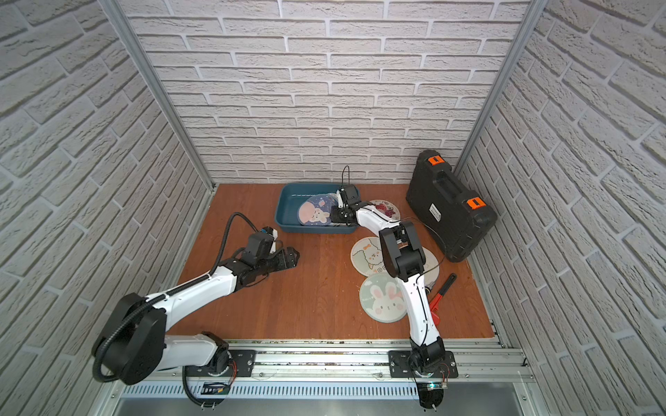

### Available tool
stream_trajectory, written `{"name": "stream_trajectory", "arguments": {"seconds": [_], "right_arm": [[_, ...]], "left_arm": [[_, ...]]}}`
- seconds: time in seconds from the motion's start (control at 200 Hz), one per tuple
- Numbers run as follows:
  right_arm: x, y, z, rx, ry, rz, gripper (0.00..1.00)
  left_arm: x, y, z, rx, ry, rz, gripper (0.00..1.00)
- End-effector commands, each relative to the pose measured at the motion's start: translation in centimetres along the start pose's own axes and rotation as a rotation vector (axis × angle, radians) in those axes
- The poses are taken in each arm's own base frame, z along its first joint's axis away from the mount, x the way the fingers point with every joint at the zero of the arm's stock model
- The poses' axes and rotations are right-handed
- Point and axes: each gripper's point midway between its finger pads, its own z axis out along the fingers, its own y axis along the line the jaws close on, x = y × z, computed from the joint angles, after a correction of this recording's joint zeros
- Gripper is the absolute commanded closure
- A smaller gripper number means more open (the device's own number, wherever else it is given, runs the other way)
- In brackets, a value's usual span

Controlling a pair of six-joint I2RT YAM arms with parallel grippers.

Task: Put the coasters into the storage box
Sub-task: Place the coaster in the storage box, then pick up the coaster from the center of the board.

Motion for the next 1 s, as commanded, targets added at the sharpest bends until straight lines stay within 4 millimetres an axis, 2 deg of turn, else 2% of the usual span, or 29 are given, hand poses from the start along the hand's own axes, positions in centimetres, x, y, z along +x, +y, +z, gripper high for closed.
{"name": "stream_trajectory", "arguments": {"seconds": [0.0, 0.165, 0.29, 0.32, 0.33, 0.35, 0.6, 0.73, 0.855, 0.995], "right_arm": [[-4.1, 1.9, -5.4, -0.016, -0.140, -0.055, 0.50], [-3.9, 2.1, -8.4, -0.014, -0.163, -0.084, 0.46], [-2.6, 2.1, -10.4, -0.011, -0.141, -0.099, 0.45], [-1.8, 1.7, -10.1, -0.003, -0.121, -0.097, 0.44], [-2.2, 2.0, -11.1, -0.008, -0.136, -0.100, 0.44], [-2.0, 2.0, -11.6, -0.006, -0.137, -0.101, 0.44], [2.5, 0.4, -14.7, 0.015, -0.084, -0.080, 0.44], [4.4, -1.0, -16.1, 0.037, -0.068, -0.051, 0.44], [6.1, -3.2, -17.4, 0.085, -0.057, -0.016, 0.45], [7.2, -6.0, -19.3, 0.155, -0.073, 0.018, 0.45]], "left_arm": [[-1.1, -1.5, 0.1, 0.029, -0.025, 0.030, 0.02], [-0.8, -2.8, 0.7, 0.023, -0.007, 0.091, 0.02], [-0.7, -3.7, 1.1, 0.032, 0.001, 0.116, 0.02], [-0.6, -3.9, 1.2, 0.035, 0.003, 0.119, 0.02], [-0.6, -4.0, 1.3, 0.037, 0.004, 0.120, 0.02], [-0.6, -4.1, 1.3, 0.038, 0.003, 0.123, 0.02], [0.1, -6.5, 2.2, 0.103, 0.010, 0.182, 0.02], [0.7, -8.5, 3.0, 0.151, 0.015, 0.226, 0.02], [1.5, -10.7, 4.1, 0.200, 0.022, 0.267, 0.02], [2.6, -12.7, 5.9, 0.224, 0.063, 0.301, 0.02]]}}
